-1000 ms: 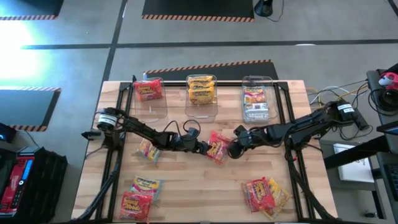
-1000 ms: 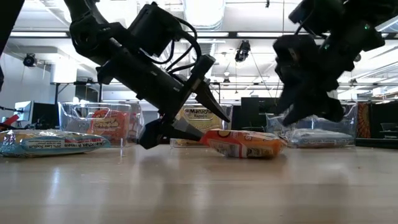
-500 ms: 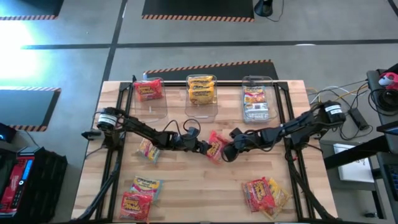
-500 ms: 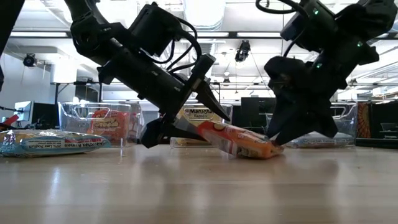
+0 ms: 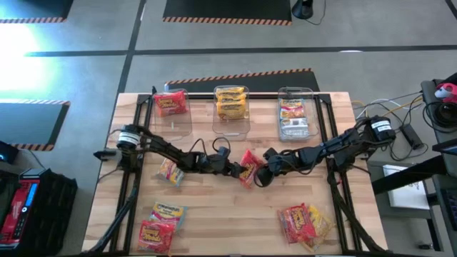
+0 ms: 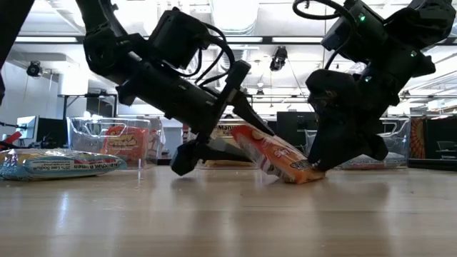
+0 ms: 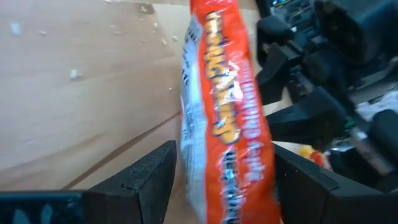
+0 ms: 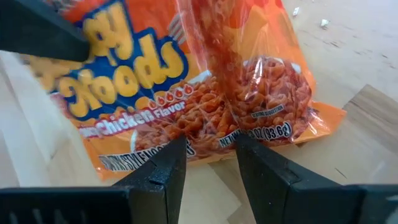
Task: Sort Maruchan noodles
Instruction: Put the orange noodle pack into the left transparent bin
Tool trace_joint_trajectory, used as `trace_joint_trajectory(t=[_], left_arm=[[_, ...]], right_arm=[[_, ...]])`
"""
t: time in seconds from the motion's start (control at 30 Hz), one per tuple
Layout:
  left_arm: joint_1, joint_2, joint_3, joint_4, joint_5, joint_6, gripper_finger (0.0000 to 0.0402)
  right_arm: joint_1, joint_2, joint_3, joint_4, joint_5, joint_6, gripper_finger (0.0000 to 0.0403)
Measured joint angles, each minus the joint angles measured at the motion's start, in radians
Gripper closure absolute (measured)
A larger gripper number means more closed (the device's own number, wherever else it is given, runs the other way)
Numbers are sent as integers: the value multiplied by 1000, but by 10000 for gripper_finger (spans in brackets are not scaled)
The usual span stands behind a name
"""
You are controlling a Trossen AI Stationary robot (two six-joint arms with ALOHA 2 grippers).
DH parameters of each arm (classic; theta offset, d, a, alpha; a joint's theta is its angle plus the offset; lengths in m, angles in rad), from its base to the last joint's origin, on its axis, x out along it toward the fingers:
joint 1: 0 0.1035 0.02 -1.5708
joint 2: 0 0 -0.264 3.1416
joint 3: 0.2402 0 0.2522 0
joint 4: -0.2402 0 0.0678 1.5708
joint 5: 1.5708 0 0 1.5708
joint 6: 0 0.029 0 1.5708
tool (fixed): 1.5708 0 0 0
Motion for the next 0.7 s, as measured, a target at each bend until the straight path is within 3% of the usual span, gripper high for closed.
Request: trace_joint_trajectory(t=[0.1, 0.3, 0.5, 0.7], left_arm=[[0, 33, 15, 49, 1, -2, 185], [0, 52, 78, -14, 19, 22, 195], [1, 53, 115, -98, 19, 44, 241], [1, 53, 116, -104, 52, 32, 279]], right_arm=[[0, 0, 0, -1, 6, 0, 271], [0, 1, -1, -2, 7, 0, 271], [0, 1, -2, -2, 0, -10, 271], [0, -10, -2, -5, -76, -33, 271]])
